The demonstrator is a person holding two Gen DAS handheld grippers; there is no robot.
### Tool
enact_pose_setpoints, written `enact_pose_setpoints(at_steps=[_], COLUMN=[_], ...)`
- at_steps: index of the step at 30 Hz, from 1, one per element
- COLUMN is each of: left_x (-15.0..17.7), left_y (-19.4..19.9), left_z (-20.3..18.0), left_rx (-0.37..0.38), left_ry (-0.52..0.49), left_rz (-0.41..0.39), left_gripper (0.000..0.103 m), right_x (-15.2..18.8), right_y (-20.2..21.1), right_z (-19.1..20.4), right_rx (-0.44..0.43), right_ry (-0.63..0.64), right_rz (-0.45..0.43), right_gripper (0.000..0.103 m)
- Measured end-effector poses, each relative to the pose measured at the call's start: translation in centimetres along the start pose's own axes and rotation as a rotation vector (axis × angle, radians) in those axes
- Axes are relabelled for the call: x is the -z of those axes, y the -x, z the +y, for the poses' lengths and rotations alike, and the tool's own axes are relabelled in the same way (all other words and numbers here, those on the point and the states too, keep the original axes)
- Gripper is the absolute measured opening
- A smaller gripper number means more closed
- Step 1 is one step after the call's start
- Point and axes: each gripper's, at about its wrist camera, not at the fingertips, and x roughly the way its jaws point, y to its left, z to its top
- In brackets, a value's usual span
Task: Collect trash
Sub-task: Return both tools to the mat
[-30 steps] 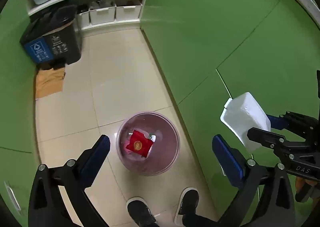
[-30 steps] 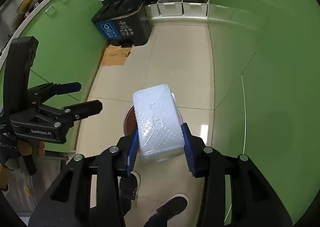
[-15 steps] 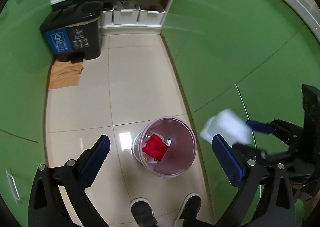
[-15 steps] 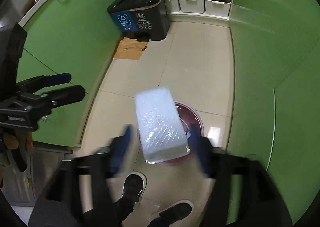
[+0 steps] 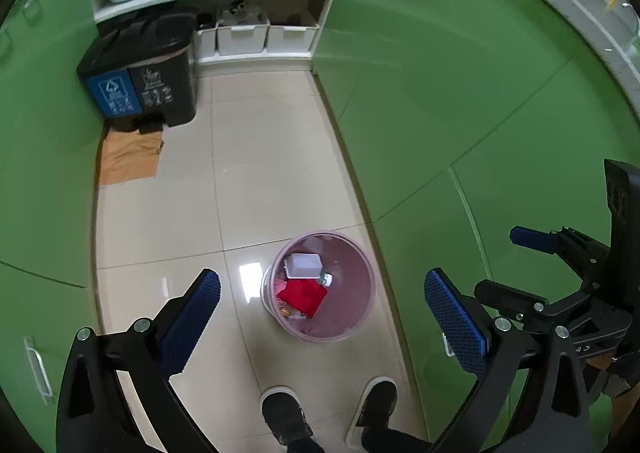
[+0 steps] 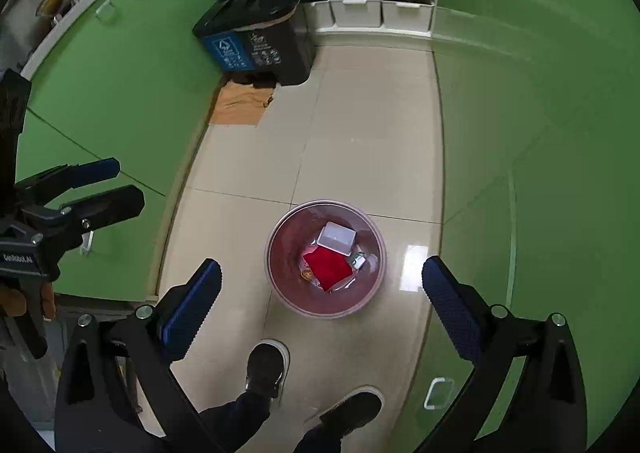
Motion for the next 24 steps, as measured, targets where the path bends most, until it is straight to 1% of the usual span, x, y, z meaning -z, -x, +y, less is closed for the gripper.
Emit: enact_pose_setpoints(at_steps=[3,6,10,12,14,16,18,22,24], left_x=[-0.8,-1.5,-2.8,-3.5,-4.3,-5.1,-6.0,-7.1,-7.1], left_y=[3.4,8.0,13.5,16.4,18.8,20.4,22.0,23.1,23.1], left_z=[-2.2,-5.1,-8.9,-11.4,-14.0,-16.4,-19.7,-25.7,-28.7], left_rx=[0.008,0.026,0.052,0.073,0.091,0.115,0.145,0.205,0.235], left_ry=[-0.032,-0.064,-0.112,-0.152,-0.202,-0.249,-0.318,-0.46,-0.52], left_rz=[0.004,0.013,0.02,0.021,0.015,0.01,-0.001,-0.012,-0.011], left_gripper=[0.098,0.098,0.098,0.098,0.098,0.098,0.098,0.098,0.098], right_x=[-0.1,-0.1,0.0,0.4,1.0,2.0,3.4,6.5,8.3], right_y=[4.1,9.7,19.0,24.2,28.1,31.7,34.9,39.8,41.4], right_z=[0.1,0.2,-0.2,-0.6,-1.5,-2.7,-4.3,-7.7,-9.3], right_rx=[0.0,0.009,0.024,0.048,0.071,0.102,0.14,0.217,0.252], right_ry=[-0.033,-0.065,-0.127,-0.158,-0.193,-0.233,-0.286,-0.391,-0.438], right_rz=[-0.006,-0.014,-0.063,-0.107,-0.143,-0.174,-0.212,-0.277,-0.296], right_gripper=[0.099,0.099,0.099,0.099,0.099,0.099,0.1,0.1,0.1])
